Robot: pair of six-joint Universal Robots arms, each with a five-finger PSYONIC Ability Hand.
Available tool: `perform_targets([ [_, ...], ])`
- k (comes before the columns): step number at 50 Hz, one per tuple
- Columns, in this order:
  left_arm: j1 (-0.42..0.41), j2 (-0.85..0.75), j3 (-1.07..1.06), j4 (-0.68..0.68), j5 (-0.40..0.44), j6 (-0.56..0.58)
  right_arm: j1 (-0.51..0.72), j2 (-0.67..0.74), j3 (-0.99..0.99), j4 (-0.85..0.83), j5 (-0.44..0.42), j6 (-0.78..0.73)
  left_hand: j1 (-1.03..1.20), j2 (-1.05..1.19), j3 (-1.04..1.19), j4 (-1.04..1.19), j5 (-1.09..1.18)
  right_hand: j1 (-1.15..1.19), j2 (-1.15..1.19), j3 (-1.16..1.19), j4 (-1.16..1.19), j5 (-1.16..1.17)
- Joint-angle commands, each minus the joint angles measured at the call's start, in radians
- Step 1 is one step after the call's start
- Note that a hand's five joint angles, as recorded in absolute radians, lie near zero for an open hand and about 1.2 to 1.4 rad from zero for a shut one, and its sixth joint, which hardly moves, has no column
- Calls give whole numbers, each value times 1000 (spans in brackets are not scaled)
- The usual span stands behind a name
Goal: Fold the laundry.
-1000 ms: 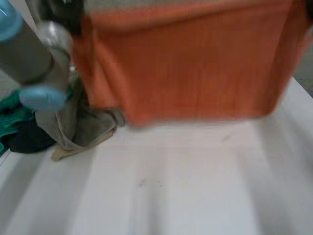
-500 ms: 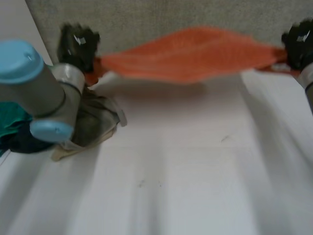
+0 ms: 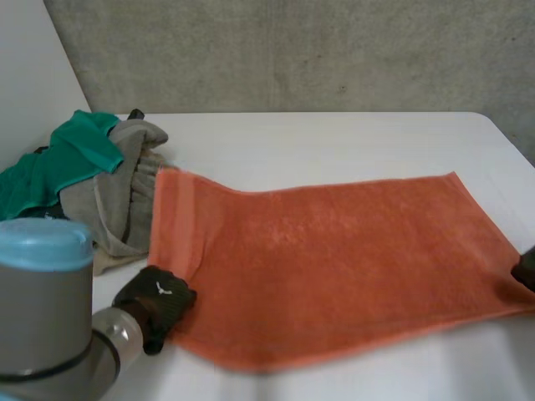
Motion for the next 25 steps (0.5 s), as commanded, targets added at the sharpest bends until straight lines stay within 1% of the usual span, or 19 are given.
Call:
perform_targets([
  [1,-45,26,13,9,-3,-7,-14,-20,29,-48,3,-11,258,195,200,192,236,411,222,210,207,223],
  [7,-45,-23,78,21,-8,-8,-10,-21,9,-105,0,-6,258,195,200,192,236,411,222,210,207,223],
  [11,-40,-46,134,60,-9,-5,-4,-20,-17,-226,0,-3,258,195,200,192,236,411,222,210,207,223],
  [12,-37,-52,159,86,-14,-4,3,-12,-31,-295,-3,-1,258,195,200,192,236,411,222,210,207,223],
  [15,-33,-73,203,129,-35,-4,30,12,-52,-396,-22,0,258,195,200,192,236,411,222,210,207,223],
  [16,-30,-101,237,161,-58,-2,65,52,-79,-465,-44,3,258,195,200,192,236,411,222,210,207,223],
  [18,-22,-130,274,187,-86,-2,104,104,-118,-530,-68,8,258,195,200,192,236,411,222,210,207,223],
  [20,-13,-174,332,227,-119,-5,140,182,-185,-614,-75,5,258,195,200,192,236,411,222,210,207,223],
  [23,-13,-237,397,268,-152,-2,165,270,-264,-668,-83,6,258,195,200,192,236,411,222,210,207,223],
  [24,-13,-281,439,287,-170,-2,176,328,-314,-696,-91,5,258,195,200,192,236,411,222,210,207,223],
  [25,-13,-302,461,291,-178,-1,182,357,-339,-708,-92,3,258,195,200,192,236,411,222,210,207,223],
])
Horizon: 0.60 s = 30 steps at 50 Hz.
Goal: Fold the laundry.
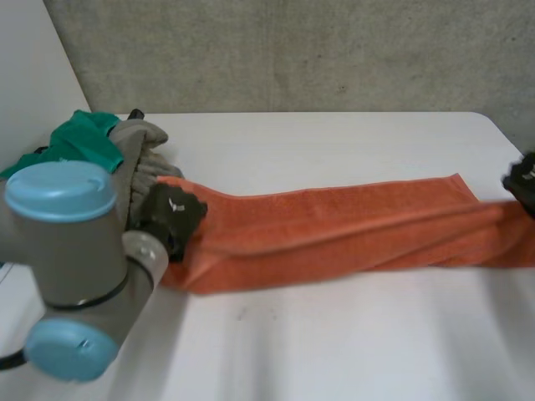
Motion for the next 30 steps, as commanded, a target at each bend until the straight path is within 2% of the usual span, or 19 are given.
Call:
perform_targets([
  [1,9,-184,194,105,-96,4,87,268,-230,-182,-36,-3,258,195,200,192,236,411,222,210,207,223],
  [6,9,-289,300,117,-113,10,133,452,-402,-259,-50,0,258,195,200,192,236,411,222,210,207,223],
  [11,9,-365,394,171,-128,23,144,562,-500,-374,-70,29,258,195,200,192,236,411,222,210,207,223],
  [13,9,-379,409,186,-127,36,147,588,-520,-406,-75,50,258,195,200,192,236,82,-107,-119,-122,-105],
  [14,9,-388,420,203,-127,62,156,606,-537,-437,-69,76,258,195,200,192,236,-283,-472,-484,-487,-471],
  [16,9,-390,423,225,-127,88,166,617,-551,-451,-59,109,-45,-108,-103,-111,-67,-664,-852,-865,-868,-851],
  [17,9,-384,419,246,-128,113,169,615,-556,-457,-58,151,-427,-490,-486,-494,-450,-811,-1000,-1012,-1015,-998],
  [19,7,-375,406,261,-128,127,172,605,-556,-457,-58,202,-843,-906,-902,-910,-866,-811,-1000,-1012,-1015,-998],
  [20,4,-370,400,266,-125,130,172,599,-556,-457,-55,231,-963,-1026,-1022,-1030,-986,-811,-1000,-1012,-1015,-998],
  [24,-13,-311,333,266,-111,133,167,502,-515,-413,-12,420,-963,-1026,-1022,-1030,-986,-811,-1000,-1012,-1015,-998],
  [30,-40,-188,189,265,-48,135,161,390,-436,-224,-13,552,-963,-1026,-1022,-1030,-986,-811,-1000,-1012,-1015,-998],
])
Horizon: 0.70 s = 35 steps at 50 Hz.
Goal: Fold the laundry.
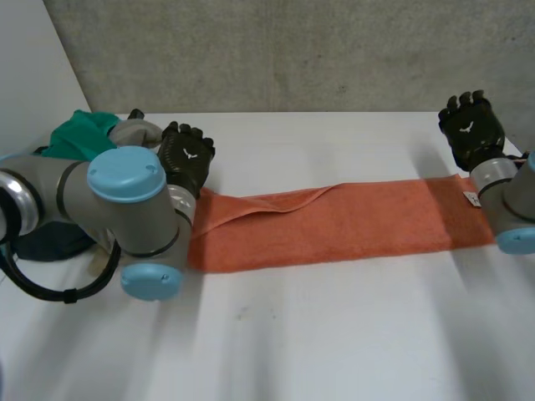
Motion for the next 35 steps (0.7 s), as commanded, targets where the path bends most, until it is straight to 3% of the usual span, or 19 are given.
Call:
perform_targets([
  [1,-37,178,-214,-6,92,5,-12,-184,122,268,20,224,-18,-28,-34,-28,-49,-23,-46,-34,-56,-66],
  [10,-16,206,-311,-6,148,14,-75,-255,211,506,5,222,-9,-18,-25,-19,-39,-23,-46,-34,-56,-66],
  [20,59,-22,-88,-4,145,25,-86,-258,235,518,-14,219,6,-4,-10,-4,-25,-23,-46,-34,-56,-66],
  [26,121,-73,86,71,145,42,-84,-260,245,518,-7,219,47,37,31,37,16,-23,-46,-34,-56,-66],
  [31,210,-107,228,143,87,36,-86,-267,269,514,-7,222,80,70,63,69,49,-23,-46,-34,-56,-66],
  [35,191,-81,180,123,91,0,-84,-275,280,514,-9,221,15,5,-1,5,-16,-23,-46,-34,-56,-66],
])
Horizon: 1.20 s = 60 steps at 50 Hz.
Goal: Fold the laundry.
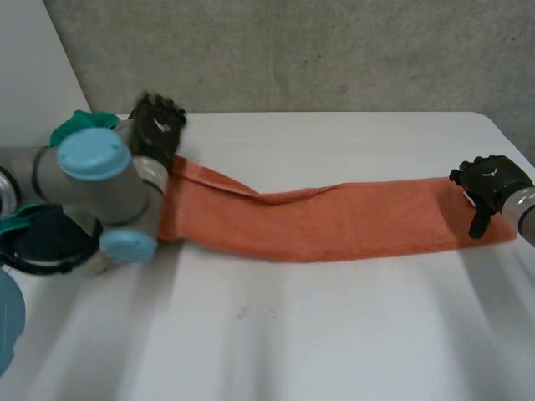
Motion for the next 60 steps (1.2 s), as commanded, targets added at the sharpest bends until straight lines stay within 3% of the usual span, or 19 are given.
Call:
perform_targets([
  [1,30,24,18,24,-23,-49,-1,-14,24,-2,-1,1,-5,-11,-13,-9,-22,-23,-46,-34,-57,-66],
  [7,-14,150,-166,29,34,-69,-10,-10,14,-4,-4,-1,-5,-11,-13,-9,-22,-23,-46,-34,-57,-66],
  [15,-82,214,-304,21,34,-73,-42,-5,4,4,-9,1,-5,-11,-13,-9,-22,-23,-46,-34,-57,-66],
  [25,-90,308,-440,32,37,-76,-87,44,-18,4,-105,-37,-5,-11,-13,-9,-22,284,261,273,250,241],
  [36,-90,331,-468,35,37,-78,-98,128,-75,-5,-102,-67,-5,-11,-13,-9,-22,395,372,384,362,352],
  [40,-88,331,-468,33,37,-90,-117,148,-94,-18,-99,-85,-5,-11,-13,-9,-22,870,847,859,836,827],
  [41,-88,331,-470,33,37,-96,-127,153,-100,-21,-96,-93,-5,-11,-13,-9,-22,1173,1150,1163,1140,1131],
  [42,-88,333,-471,33,37,-99,-131,154,-103,-24,-92,-97,-5,-11,-13,-9,-22,1199,1175,1188,1165,1156],
  [51,-87,362,-490,33,37,-106,-231,128,-109,-41,-52,-154,-8,-14,-16,-12,-25,1199,1176,1188,1165,1156],
  [60,-80,409,-520,33,37,-110,-361,110,-147,-134,-21,-326,-8,-14,-16,-12,-25,1199,1176,1188,1165,1156],
])
